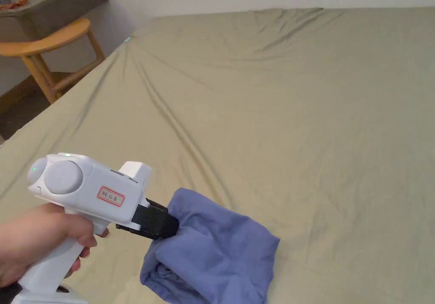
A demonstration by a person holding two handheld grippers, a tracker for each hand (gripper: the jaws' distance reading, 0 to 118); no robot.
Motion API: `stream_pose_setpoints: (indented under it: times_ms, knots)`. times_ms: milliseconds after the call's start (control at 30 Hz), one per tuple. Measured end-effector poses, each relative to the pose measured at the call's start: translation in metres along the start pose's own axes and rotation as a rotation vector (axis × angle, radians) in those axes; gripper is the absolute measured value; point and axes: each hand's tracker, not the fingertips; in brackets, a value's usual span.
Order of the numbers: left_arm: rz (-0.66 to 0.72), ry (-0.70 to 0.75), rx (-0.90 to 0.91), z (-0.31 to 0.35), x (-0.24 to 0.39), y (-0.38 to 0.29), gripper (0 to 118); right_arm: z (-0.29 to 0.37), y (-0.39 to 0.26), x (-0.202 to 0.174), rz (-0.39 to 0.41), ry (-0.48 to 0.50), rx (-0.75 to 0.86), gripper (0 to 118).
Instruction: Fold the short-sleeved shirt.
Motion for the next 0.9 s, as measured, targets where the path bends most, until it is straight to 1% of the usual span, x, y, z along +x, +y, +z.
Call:
stream_pose_setpoints:
  times_ms: [100, 200, 267, 367, 400, 500, 567, 633, 667, 700, 733, 767, 800, 833, 900]
  knots:
    - [0.051, 0.135, -0.016, 0.024, -0.053, 0.007, 12, -0.007, 0.006, -0.013, 0.016, 0.004, -0.007, 1]
    - [0.043, 0.315, -0.035, 0.041, -0.102, 0.012, 12, -0.015, 0.009, -0.020, 0.033, 0.006, -0.020, 1]
    - [0.089, 0.386, -0.046, 0.048, -0.136, 0.015, 12, -0.019, 0.012, -0.026, 0.041, 0.013, -0.026, 1]
    - [0.115, 0.526, -0.076, 0.053, -0.177, 0.017, 12, -0.024, 0.016, -0.037, 0.057, 0.021, -0.033, 1]
    - [0.101, 0.571, -0.096, 0.052, -0.187, 0.016, 12, -0.025, 0.015, -0.036, 0.060, 0.023, -0.038, 1]
    - [0.126, 0.662, -0.092, 0.046, -0.208, 0.013, 12, -0.027, 0.018, -0.042, 0.084, 0.022, -0.046, 1]
    - [0.211, 0.640, -0.068, 0.043, -0.216, 0.007, 12, -0.028, 0.019, -0.044, 0.086, 0.029, -0.052, 1]
    - [0.188, 0.631, -0.071, 0.039, -0.216, 0.002, 15, -0.028, 0.020, -0.047, 0.098, 0.036, -0.057, 1]
    - [0.164, 0.658, -0.068, 0.037, -0.212, -0.001, 25, -0.028, 0.019, -0.048, 0.105, 0.036, -0.056, 1]
    - [0.145, 0.689, -0.061, 0.039, -0.210, -0.001, 41, -0.027, 0.019, -0.049, 0.109, 0.038, -0.054, 1]
    - [0.141, 0.721, -0.045, 0.043, -0.207, -0.003, 65, -0.025, 0.020, -0.050, 0.112, 0.043, -0.050, 1]
    - [0.132, 0.741, -0.032, 0.050, -0.204, -0.007, 93, -0.024, 0.020, -0.050, 0.113, 0.052, -0.045, 1]
    - [0.129, 0.757, 0.002, 0.059, -0.197, -0.007, 107, -0.023, 0.021, -0.055, 0.117, 0.059, -0.039, 1]
    - [0.130, 0.753, 0.040, 0.071, -0.188, -0.008, 109, -0.021, 0.022, -0.057, 0.124, 0.061, -0.031, 1]
    - [0.140, 0.718, 0.185, 0.098, -0.158, -0.010, 109, -0.016, 0.021, -0.058, 0.134, 0.065, -0.017, 1]
